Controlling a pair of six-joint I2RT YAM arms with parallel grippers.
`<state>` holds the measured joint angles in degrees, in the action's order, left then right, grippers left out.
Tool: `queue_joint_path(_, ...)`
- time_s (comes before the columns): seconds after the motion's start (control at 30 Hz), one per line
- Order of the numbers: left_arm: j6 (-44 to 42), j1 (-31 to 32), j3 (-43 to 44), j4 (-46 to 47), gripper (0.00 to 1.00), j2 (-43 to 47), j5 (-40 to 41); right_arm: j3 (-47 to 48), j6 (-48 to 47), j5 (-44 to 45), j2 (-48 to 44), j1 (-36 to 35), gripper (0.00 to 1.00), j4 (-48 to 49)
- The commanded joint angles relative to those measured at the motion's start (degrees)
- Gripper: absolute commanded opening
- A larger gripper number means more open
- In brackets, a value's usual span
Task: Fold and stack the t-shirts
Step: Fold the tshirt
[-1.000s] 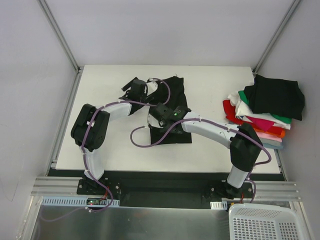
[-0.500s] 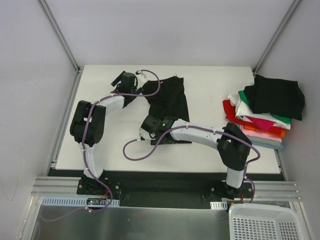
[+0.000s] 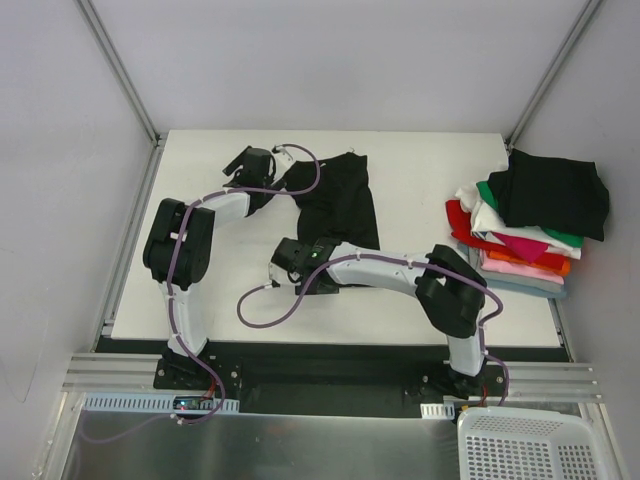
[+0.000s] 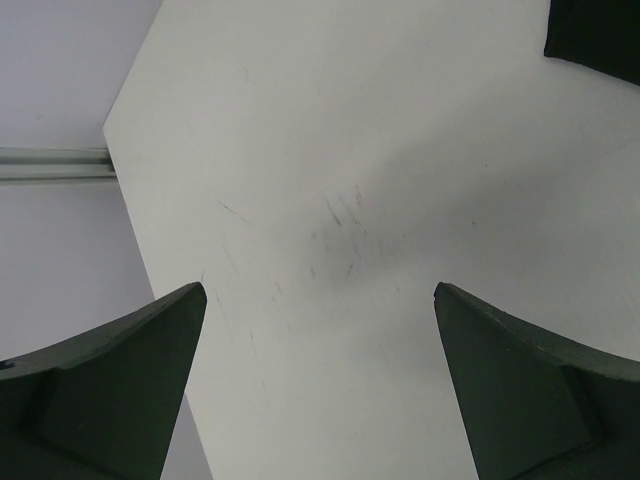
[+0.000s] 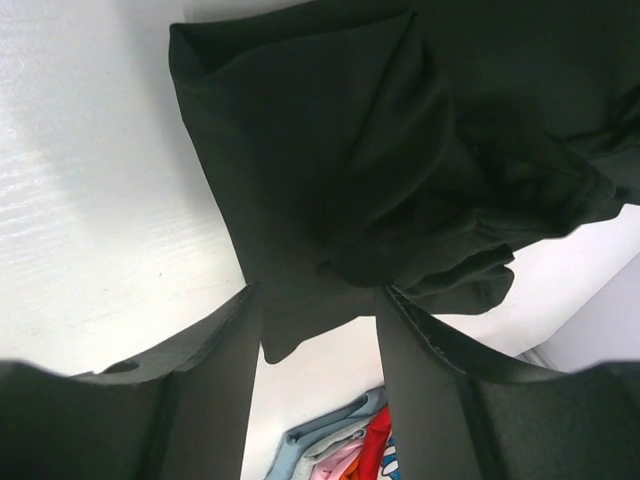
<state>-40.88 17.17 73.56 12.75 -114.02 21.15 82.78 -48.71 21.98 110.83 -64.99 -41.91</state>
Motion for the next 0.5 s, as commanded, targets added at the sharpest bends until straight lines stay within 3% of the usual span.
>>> queue_joint_path(0.0, 0.1, -0.21, 0.18, 1.4, 0.99, 0.55, -0.58, 2.12, -0.95, -0.71, 1.5, 0.13, 0.49, 0.77)
queue_joint_path(0.07, 0.01, -0.21, -0.34, 1.66, 0.99, 0.64, -0.58, 2.21, -1.3, -0.8, 1.94, 0.3, 0.47, 0.95)
queue_joint_path(0.17, -0.16, -0.21, -1.05, 2.01, 0.99, 0.9, -0.67, 2.99, -1.92, -0.62, 3.34, 0.65, 0.32, 1.13)
queue_joint_path(0.2, -0.07, -0.21, -1.14, 2.01, 0.99, 0.99, -0.67, 3.35, -2.0, -0.62, 3.78, 0.83, 0.22, 1.04)
queue_joint_path(0.33, -0.07, -0.29, -2.01, 2.27, 0.99, 1.69, -0.93, 4.4, -2.36, -0.09, 3.96, 0.83, 0.04, 0.69)
queue_joint_path(0.47, 0.28, -0.29, -2.37, 2.36, 0.99, 1.87, -1.11, 5.19, -3.06, 0.7, 3.96, 0.92, 0.01, 0.52)
